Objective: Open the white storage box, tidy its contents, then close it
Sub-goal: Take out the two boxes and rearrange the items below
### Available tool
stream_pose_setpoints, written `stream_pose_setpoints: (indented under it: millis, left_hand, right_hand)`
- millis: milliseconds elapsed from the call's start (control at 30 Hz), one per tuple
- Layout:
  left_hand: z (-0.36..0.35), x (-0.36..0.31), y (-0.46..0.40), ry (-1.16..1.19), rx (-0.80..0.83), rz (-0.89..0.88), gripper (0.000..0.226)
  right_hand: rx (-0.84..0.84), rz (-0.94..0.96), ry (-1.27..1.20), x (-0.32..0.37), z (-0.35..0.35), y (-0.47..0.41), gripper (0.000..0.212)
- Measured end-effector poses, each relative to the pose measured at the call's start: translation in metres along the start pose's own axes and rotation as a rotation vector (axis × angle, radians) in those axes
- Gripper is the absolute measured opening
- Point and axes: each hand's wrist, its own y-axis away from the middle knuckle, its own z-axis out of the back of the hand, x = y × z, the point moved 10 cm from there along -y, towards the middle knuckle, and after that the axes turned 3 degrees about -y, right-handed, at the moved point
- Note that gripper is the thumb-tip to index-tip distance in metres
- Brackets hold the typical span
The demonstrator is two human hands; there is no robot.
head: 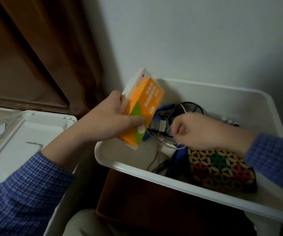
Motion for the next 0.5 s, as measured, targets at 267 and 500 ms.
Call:
stream_pose_setpoints:
  millis: [267,500]
  left_hand:
    - [-0.064,-0.009,0.006,-0.540,0.062,-0.081,0.070]
    - [-0.077,0.030,0.005,-0.379,0.167,0.065,0.064]
  right_hand:
    - [-0.182,0.443,0.286,0.061,0.039,-0.020,0.100]
    - [0.020,0.428,0.419,0.070,-0.002,-0.064,0.083]
